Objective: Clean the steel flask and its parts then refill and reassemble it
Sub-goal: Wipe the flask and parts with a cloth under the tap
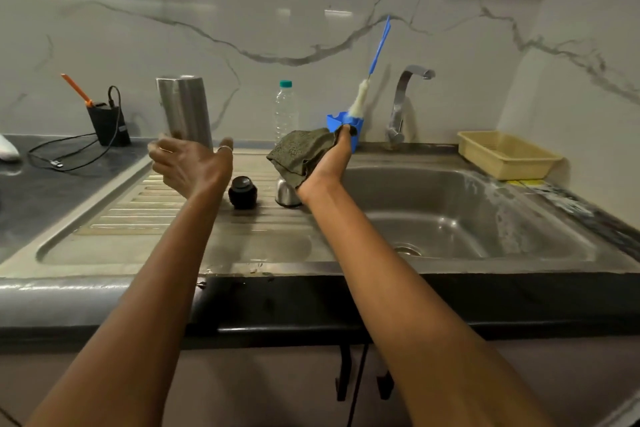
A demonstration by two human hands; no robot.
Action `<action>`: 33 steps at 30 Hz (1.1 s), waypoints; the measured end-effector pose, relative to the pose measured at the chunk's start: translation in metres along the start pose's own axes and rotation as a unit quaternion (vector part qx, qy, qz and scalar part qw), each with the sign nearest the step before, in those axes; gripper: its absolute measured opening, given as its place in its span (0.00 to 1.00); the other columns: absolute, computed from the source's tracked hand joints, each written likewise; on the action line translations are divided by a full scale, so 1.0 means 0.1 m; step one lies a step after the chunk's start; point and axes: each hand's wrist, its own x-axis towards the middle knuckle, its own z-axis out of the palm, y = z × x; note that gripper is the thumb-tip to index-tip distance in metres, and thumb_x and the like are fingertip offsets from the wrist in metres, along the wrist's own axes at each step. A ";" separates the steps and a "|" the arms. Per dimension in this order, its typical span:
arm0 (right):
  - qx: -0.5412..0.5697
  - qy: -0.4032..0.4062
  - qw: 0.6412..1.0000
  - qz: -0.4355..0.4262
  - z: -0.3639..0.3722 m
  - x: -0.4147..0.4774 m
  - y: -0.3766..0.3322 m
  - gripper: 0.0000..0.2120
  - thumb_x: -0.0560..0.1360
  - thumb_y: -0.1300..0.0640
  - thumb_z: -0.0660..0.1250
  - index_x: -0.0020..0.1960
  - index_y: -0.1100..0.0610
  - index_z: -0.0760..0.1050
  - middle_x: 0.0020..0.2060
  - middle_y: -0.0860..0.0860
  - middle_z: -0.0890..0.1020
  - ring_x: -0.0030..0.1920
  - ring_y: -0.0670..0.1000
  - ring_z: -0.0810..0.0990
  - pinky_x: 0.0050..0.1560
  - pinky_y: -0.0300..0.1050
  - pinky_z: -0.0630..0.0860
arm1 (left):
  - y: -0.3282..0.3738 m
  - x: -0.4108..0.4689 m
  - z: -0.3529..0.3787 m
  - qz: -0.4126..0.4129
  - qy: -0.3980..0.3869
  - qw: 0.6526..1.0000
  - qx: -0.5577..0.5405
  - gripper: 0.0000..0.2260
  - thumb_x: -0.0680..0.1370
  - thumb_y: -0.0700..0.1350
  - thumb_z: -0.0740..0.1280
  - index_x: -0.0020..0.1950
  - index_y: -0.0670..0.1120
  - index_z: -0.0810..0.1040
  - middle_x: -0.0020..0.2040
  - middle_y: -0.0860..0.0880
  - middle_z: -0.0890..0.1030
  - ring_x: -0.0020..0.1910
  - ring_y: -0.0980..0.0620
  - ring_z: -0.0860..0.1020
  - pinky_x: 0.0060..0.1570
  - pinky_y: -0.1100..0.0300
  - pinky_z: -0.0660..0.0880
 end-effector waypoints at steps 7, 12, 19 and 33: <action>-0.006 -0.023 1.000 -0.015 -0.03 0.13 -0.06 0.33 0.79 0.29 0.55 0.65 0.56 0.78 0.58 0.58 0.82 0.58 0.59 0.81 0.66 0.57 0.75 | -0.07 0.37 0.10 -0.017 -0.053 0.996 -0.071 0.39 0.72 0.51 0.79 0.73 0.40 0.61 0.69 0.40 0.70 0.70 0.40 0.70 0.71 0.48 0.69; -0.009 -0.036 0.999 -0.009 -0.05 0.17 -0.22 0.35 0.77 0.29 0.57 0.68 0.55 0.78 0.60 0.57 0.82 0.60 0.60 0.81 0.64 0.56 0.76 | 0.11 0.26 0.12 0.015 0.002 0.998 -0.064 0.32 0.73 0.48 0.76 0.70 0.40 0.64 0.68 0.41 0.72 0.68 0.40 0.71 0.68 0.45 0.71; 0.001 -0.066 0.997 -0.035 -0.26 0.18 -0.77 0.32 0.77 0.28 0.58 0.58 0.54 0.79 0.50 0.57 0.83 0.55 0.61 0.81 0.65 0.60 0.76 | 0.76 -0.25 0.19 0.177 -0.030 0.978 -0.110 0.34 0.70 0.59 0.77 0.69 0.46 0.68 0.59 0.47 0.77 0.54 0.46 0.76 0.53 0.50 0.76; -0.204 -0.031 0.965 -0.165 -1.46 0.35 -2.07 0.36 0.76 0.29 0.61 0.64 0.58 0.81 0.54 0.56 0.87 0.58 0.57 0.85 0.66 0.60 0.77 | 1.30 -1.85 1.38 -0.019 -0.367 0.868 -0.334 0.30 0.74 0.56 0.76 0.67 0.47 0.66 0.55 0.44 0.81 0.48 0.46 0.83 0.46 0.47 0.83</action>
